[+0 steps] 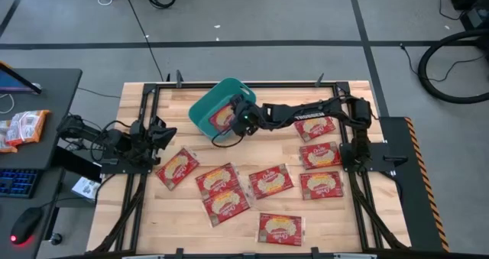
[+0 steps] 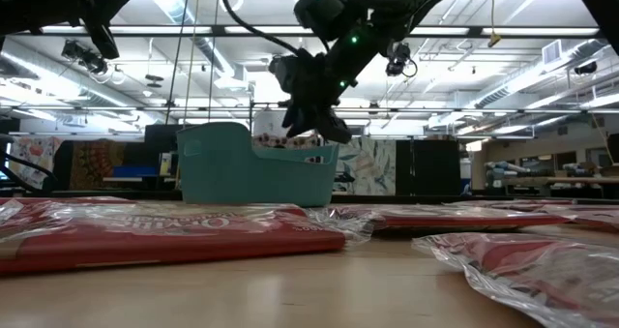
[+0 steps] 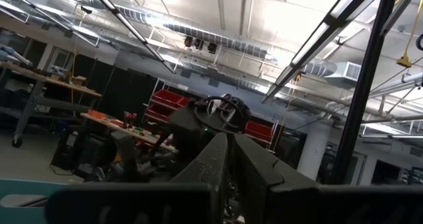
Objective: Sort popcorn bags into baskets
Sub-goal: Put the red popcorn pack into the blue bin
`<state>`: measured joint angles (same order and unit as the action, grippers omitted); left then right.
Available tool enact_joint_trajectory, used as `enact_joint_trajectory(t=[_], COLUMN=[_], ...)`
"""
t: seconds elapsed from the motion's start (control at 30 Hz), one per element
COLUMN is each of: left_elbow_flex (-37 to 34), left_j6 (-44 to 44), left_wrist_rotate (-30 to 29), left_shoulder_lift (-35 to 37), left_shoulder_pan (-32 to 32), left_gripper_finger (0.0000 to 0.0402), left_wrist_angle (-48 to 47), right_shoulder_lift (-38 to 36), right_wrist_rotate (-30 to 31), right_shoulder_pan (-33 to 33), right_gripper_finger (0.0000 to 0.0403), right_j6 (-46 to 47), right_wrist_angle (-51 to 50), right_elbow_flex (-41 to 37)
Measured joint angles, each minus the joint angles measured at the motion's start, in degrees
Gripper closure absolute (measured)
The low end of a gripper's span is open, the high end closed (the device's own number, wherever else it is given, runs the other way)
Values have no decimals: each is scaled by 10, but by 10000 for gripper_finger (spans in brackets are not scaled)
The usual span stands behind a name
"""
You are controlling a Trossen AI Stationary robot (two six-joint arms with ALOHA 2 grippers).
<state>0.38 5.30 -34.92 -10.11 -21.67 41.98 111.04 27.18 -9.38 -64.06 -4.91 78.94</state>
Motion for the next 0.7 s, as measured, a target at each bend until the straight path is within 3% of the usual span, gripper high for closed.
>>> enact_joint_trajectory(t=[0.4,0.7], left_elbow_flex=[0,0], left_j6=[-21,-52], left_wrist_rotate=[0,0], left_shoulder_lift=[0,0], left_shoulder_pan=[0,0], left_gripper_finger=[370,370], left_wrist_angle=[-2,1], right_shoulder_lift=[-76,-96], right_wrist_rotate=[56,2], right_shoulder_pan=[56,126], right_gripper_finger=[288,289], right_j6=[127,281], right_wrist_angle=[-82,-194], right_elbow_flex=[0,0])
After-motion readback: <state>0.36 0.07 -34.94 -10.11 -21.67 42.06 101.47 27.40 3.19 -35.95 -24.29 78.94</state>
